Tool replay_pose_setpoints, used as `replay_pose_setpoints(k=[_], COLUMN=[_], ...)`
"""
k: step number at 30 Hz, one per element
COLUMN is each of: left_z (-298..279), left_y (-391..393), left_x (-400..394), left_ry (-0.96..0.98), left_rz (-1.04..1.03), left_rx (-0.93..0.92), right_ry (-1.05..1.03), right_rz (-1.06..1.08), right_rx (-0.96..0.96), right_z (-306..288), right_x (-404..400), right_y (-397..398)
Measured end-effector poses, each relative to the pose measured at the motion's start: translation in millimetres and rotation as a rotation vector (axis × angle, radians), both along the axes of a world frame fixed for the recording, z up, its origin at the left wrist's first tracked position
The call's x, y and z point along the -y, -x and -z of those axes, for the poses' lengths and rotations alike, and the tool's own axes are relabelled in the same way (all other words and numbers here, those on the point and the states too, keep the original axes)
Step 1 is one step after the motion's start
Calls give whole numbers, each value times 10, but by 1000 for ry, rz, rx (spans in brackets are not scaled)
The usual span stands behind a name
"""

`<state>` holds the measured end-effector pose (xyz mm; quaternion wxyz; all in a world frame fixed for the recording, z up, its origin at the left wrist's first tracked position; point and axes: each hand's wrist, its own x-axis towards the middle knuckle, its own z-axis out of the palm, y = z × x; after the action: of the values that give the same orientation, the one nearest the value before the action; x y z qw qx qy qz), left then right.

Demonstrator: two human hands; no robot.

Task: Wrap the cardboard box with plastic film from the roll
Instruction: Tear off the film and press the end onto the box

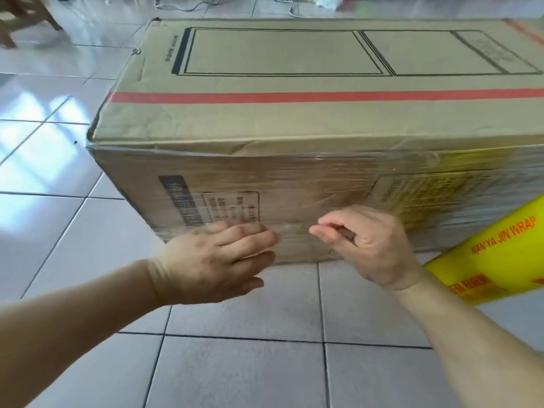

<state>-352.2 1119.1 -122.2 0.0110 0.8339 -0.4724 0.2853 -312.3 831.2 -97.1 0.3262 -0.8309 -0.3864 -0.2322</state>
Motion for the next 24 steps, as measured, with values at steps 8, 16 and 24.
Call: replay_pose_setpoints(k=[8, 16, 24], left_z=[-18, -168, -36], left_y=[-159, -232, -334], left_x=[105, 467, 424], left_ry=[193, -14, 75], left_rz=[-597, -689, -755], left_rx=[-847, -1132, -1296], right_ry=[102, 539, 365], right_rz=[250, 20, 185], right_rx=[-856, -1063, -1112], right_z=[154, 326, 518], right_x=[518, -11, 226], right_y=[-424, -382, -425])
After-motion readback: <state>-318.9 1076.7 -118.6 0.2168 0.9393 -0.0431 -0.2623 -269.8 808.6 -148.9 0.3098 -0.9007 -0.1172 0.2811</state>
